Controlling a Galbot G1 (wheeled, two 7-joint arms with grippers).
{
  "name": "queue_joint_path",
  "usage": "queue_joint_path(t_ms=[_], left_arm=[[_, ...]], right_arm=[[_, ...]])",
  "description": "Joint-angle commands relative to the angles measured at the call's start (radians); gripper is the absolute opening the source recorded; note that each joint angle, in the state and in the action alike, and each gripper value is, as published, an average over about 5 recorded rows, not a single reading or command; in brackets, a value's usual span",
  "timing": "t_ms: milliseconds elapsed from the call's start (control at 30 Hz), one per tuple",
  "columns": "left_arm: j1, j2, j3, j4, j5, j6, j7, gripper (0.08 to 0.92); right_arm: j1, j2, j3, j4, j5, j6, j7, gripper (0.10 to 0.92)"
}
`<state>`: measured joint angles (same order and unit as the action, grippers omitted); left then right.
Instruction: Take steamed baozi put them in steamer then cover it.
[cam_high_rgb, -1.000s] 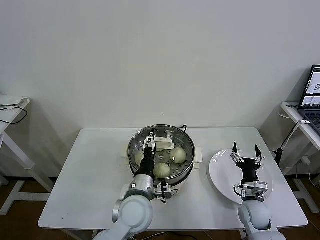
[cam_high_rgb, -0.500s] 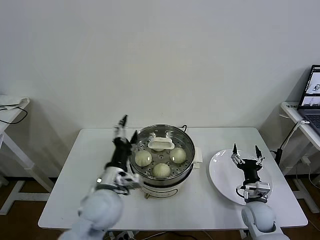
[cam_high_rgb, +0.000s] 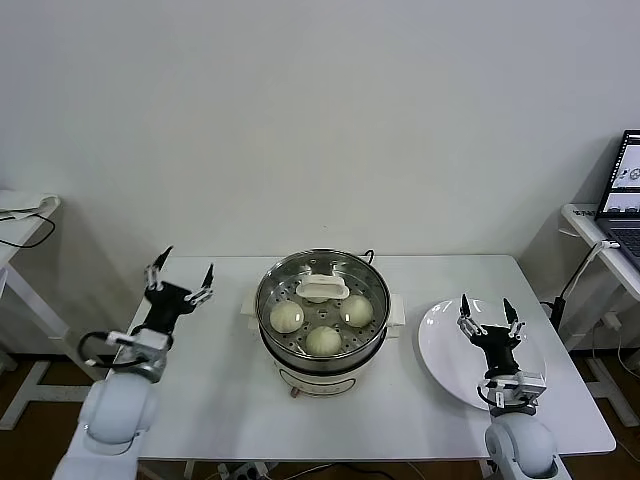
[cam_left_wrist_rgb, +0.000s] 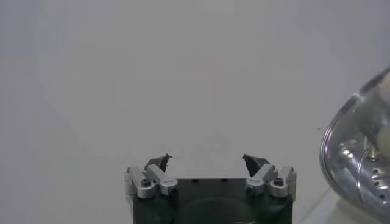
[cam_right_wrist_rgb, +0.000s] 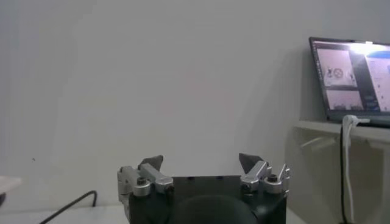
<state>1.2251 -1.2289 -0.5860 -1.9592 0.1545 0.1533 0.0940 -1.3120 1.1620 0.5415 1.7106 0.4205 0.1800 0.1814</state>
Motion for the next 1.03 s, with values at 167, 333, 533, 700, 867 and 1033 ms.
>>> queue_joint_path(t_ms=[167,333,533,700,867,1033], left_arm=[[0.221,-0.048,-0.192,0.066,-0.383,-0.188,0.099,0.823],[0.243,-0.049,-0.183,0.061,-0.367,-0.191,0.106,0.823],[0.255,-0.055,-0.174,0.057,-0.346,-0.192,0.109,0.823],[0.257,-0.056,-0.165,0.055,-0.332,-0.194,0.107,0.823],[0.258,-0.058,-0.161,0.05,-0.328,-0.193,0.106,0.823],[0.257,-0.057,-0.157,0.049,-0.327,-0.193,0.105,0.823]], right_arm=[[-0.09,-0.002,0.023,0.029,0.025,0.002,-0.017,0.823],[-0.105,0.011,0.028,0.03,0.018,-0.012,-0.018,0.823],[-0.1,0.018,0.023,0.018,0.018,-0.013,-0.018,0.823],[-0.092,0.021,0.022,0.007,0.019,-0.011,-0.015,0.823],[-0.094,0.023,0.026,0.008,0.02,-0.009,-0.015,0.823],[-0.095,0.023,0.027,0.007,0.02,-0.009,-0.015,0.823]])
